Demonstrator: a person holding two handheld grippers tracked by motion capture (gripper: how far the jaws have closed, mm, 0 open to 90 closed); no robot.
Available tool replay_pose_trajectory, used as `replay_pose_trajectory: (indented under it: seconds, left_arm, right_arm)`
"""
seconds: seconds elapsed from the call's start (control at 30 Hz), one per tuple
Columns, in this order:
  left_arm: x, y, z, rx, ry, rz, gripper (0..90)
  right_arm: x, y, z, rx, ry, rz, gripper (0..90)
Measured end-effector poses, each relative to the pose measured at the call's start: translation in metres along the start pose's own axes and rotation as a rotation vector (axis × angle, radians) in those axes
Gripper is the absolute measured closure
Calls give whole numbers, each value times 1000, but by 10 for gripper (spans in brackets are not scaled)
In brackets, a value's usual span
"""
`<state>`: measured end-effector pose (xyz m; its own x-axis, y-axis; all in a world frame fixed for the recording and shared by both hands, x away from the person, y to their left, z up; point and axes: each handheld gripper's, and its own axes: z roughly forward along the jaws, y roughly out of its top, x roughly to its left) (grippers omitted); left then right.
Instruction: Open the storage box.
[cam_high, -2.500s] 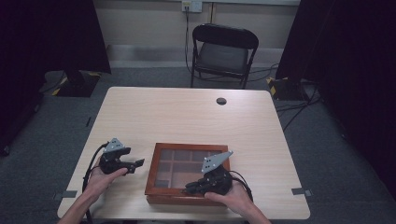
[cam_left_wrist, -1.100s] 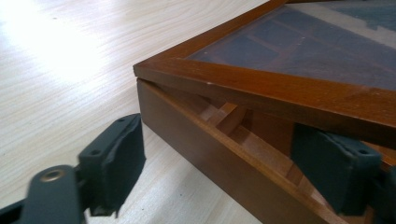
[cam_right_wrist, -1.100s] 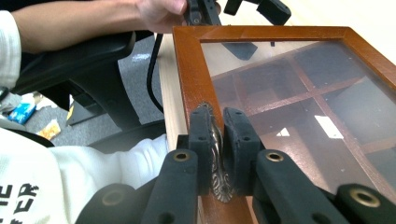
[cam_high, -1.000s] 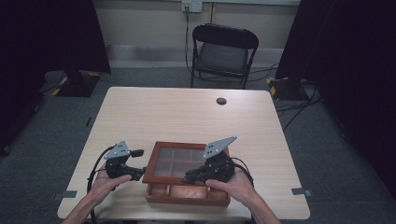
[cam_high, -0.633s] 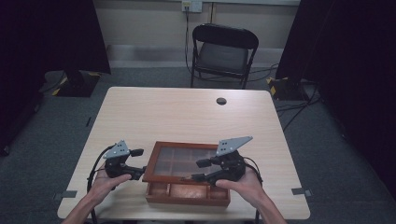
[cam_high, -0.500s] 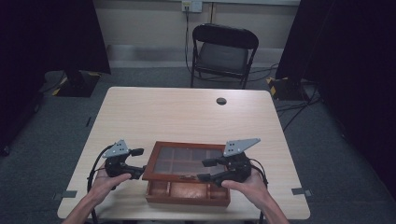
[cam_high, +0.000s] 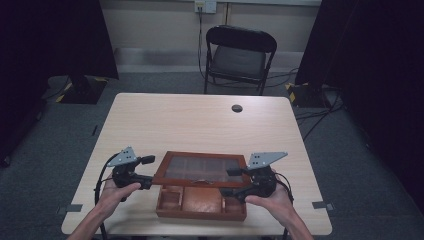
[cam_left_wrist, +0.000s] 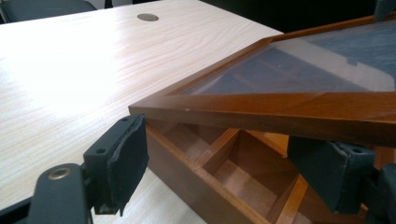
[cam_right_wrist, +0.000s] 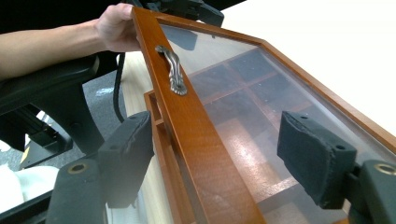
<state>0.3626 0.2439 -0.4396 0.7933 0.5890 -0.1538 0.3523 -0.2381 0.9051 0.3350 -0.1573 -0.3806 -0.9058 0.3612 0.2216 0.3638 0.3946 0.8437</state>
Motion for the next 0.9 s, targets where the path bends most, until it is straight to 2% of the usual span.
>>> replay_pose_trajectory:
  seconds: [0.13,0.2,0.27,0.33,0.43,0.5,0.57,0.63,0.73,0.87,0.9]
  left_arm:
    - [-2,6,-1,-12,-2,13,250]
    - [-3,8,-1,-15,-3,11,253]
    - [-3,9,-1,-17,-4,11,257]
    - [-3,11,-1,-14,-2,18,263]
    - [-3,13,-1,-18,-11,8,279]
    - [-5,14,1,-28,-18,24,354]
    - [-5,17,2,-32,-4,23,341]
    - [-4,19,3,-37,-2,17,329]
    - [-3,22,3,-40,-2,13,337]
    - [-2,27,5,-48,-2,28,355]
    - [-2,27,6,-49,-8,19,356]
  right_arm:
    - [-1,-1,-1,-2,-20,-3,269]
    - [-2,-1,-3,2,-61,-9,273]
    - [-4,0,-5,-4,-60,-3,287]
    - [-6,1,-5,9,-87,-11,292]
    - [-10,0,-5,-3,-90,-1,310]
    - [-12,1,-5,-15,-90,5,314]
    - [-12,4,-6,-16,-83,6,348]
    - [-11,6,-6,-31,-88,-13,395]
    - [-13,10,-8,-48,-97,-12,404]
    - [-17,12,-11,-71,-113,-5,422]
    - [-18,12,-12,-73,-113,-4,423]
